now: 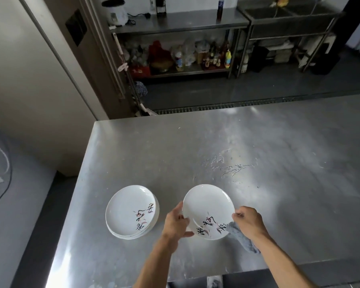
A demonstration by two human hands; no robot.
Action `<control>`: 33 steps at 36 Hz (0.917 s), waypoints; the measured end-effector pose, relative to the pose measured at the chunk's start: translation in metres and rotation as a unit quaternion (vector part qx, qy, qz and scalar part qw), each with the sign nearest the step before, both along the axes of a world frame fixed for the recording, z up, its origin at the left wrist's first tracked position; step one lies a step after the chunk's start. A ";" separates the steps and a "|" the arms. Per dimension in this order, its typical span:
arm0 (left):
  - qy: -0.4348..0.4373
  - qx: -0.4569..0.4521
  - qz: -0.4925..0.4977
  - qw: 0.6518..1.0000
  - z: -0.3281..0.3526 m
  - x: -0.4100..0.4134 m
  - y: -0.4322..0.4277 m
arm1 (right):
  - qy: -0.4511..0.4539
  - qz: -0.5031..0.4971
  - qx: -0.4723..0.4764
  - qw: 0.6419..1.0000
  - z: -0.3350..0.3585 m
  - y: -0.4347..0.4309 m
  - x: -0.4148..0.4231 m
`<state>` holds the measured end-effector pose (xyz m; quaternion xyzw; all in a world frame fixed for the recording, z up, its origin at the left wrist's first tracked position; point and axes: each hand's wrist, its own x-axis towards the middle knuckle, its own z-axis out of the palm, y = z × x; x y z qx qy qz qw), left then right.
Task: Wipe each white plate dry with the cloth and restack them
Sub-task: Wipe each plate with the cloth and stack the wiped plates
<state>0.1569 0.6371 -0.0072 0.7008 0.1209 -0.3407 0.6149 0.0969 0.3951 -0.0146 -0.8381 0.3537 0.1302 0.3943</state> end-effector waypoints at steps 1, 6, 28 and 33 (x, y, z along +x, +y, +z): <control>0.001 0.008 0.001 1.000 -0.001 0.001 -0.002 | 0.002 0.001 -0.002 1.000 -0.001 -0.001 0.000; 0.009 0.023 0.022 0.999 -0.010 0.002 -0.007 | 0.006 0.007 -0.015 1.000 -0.006 -0.004 -0.001; -0.070 0.096 0.063 0.991 -0.019 0.002 -0.008 | 0.010 0.025 -0.004 1.000 -0.001 -0.005 0.004; -0.058 0.096 0.095 0.989 -0.017 0.001 -0.001 | -0.017 -0.005 -0.029 0.999 0.008 -0.001 0.005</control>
